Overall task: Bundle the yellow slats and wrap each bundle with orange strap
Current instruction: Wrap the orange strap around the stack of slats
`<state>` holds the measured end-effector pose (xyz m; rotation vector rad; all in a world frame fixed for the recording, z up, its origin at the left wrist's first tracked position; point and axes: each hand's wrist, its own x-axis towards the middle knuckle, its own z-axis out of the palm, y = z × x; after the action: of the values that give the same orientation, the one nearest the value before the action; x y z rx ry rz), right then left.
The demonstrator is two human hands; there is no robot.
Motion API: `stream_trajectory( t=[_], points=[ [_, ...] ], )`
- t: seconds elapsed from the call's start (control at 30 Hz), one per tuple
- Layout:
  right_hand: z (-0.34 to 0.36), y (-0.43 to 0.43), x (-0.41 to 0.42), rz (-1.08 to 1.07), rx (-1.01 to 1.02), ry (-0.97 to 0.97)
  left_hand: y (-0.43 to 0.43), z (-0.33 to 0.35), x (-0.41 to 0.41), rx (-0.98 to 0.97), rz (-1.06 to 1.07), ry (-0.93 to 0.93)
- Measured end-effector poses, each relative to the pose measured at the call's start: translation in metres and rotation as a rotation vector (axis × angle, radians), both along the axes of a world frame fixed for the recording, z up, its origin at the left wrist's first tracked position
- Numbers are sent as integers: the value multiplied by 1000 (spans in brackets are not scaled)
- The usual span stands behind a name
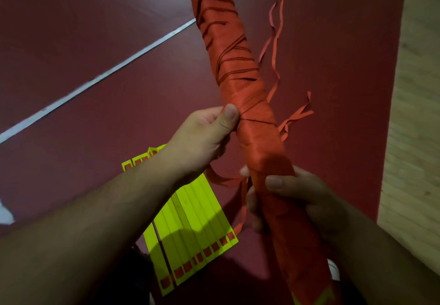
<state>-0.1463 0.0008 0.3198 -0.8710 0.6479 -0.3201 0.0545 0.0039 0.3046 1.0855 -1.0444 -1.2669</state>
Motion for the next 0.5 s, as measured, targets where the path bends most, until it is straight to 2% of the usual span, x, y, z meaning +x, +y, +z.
stream_trajectory(
  t=[0.07, 0.13, 0.23, 0.3, 0.37, 0.5],
  points=[
    [-1, -4, 3, -83, -104, 152, 0, 4, -3, 53, 121, -41],
    [-2, -2, 8, -170, -295, 379, -2, 6, -5, 82, 265, -127],
    [-8, 12, 18, -116, -650, 719, -3, 2, -9, 127, 438, -285],
    [-17, 22, 24, -143, -769, 847, -3, -3, -12, 123, 465, -299],
    [-21, 23, 26, -211, -808, 891, -5, -2, -9, 74, 436, -327],
    [-15, 9, 15, -228, -747, 724, -12, 10, 10, -18, 288, -372]
  ],
)
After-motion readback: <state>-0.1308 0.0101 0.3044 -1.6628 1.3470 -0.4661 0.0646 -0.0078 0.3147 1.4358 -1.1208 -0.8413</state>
